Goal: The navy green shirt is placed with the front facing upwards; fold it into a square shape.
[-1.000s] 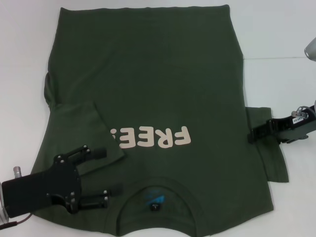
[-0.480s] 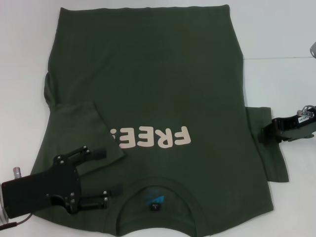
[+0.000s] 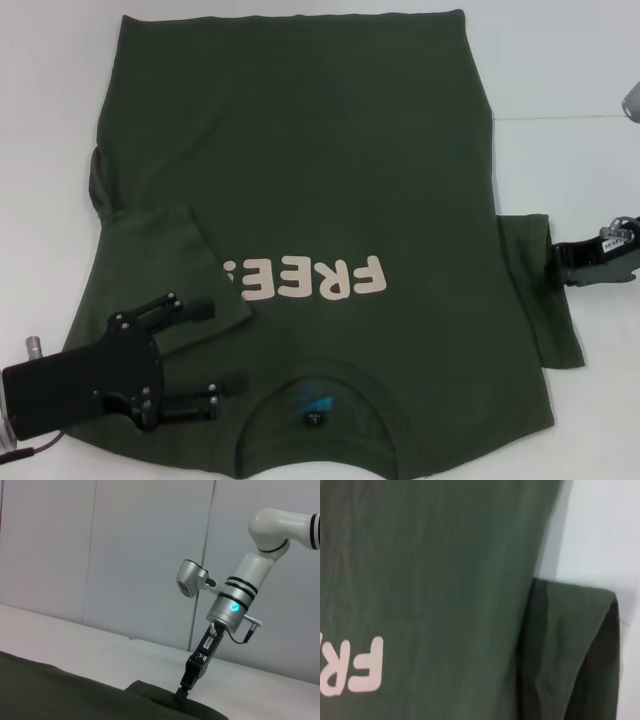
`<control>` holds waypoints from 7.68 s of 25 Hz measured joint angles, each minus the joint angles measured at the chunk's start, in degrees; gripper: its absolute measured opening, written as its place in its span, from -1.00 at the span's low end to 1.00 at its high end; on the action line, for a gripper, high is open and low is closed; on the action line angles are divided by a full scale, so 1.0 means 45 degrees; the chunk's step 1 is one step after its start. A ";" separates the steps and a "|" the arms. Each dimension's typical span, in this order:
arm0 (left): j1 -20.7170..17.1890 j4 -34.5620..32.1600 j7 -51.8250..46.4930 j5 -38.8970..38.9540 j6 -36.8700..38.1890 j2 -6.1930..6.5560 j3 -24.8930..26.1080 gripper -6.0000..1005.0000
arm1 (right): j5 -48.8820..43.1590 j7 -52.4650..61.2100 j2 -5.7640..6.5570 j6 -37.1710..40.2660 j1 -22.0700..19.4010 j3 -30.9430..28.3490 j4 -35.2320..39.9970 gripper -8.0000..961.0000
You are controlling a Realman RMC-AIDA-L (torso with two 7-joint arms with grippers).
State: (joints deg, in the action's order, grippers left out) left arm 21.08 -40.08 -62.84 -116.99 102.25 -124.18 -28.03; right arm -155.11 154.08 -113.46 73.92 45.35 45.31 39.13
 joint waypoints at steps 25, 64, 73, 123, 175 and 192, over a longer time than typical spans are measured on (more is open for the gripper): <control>-0.0017 0.0020 -0.0006 0.0062 -0.0047 0.0000 0.0036 0.88 | 0.0116 -0.0018 0.0433 0.1066 -0.0808 -0.1204 0.2140 -0.98; 0.0140 0.0020 -0.0332 0.0059 -0.0204 0.0019 0.0140 0.87 | 0.2362 -0.0478 0.0403 0.2479 0.1952 -0.0513 0.1926 -0.94; 0.0137 0.0020 -0.0455 0.0073 -0.0258 0.0019 0.0135 0.87 | 0.2350 -0.0504 -0.0258 0.1937 0.2838 0.0764 0.1491 -0.91; 0.0268 0.0060 -0.1013 0.0114 -0.0269 0.0001 0.0136 0.87 | 0.4904 -0.0284 0.1204 0.2629 -0.2905 -0.3421 -0.0562 0.49; 0.0452 0.0364 -0.1070 0.0724 -0.0635 0.0039 0.0174 0.86 | 0.5408 -0.1427 -0.0191 -0.1345 -0.2076 -0.2760 -0.2720 0.26; 0.0453 0.0371 -0.1075 0.0726 -0.0770 0.0040 0.0174 0.86 | 0.6481 -0.2061 -0.0206 -0.1280 -0.1830 -0.2738 -0.2444 -0.96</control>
State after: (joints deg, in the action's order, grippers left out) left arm 23.11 -38.40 -67.68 -113.72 98.78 -124.01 -27.25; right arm -125.95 144.80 -114.38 68.16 37.12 32.99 28.13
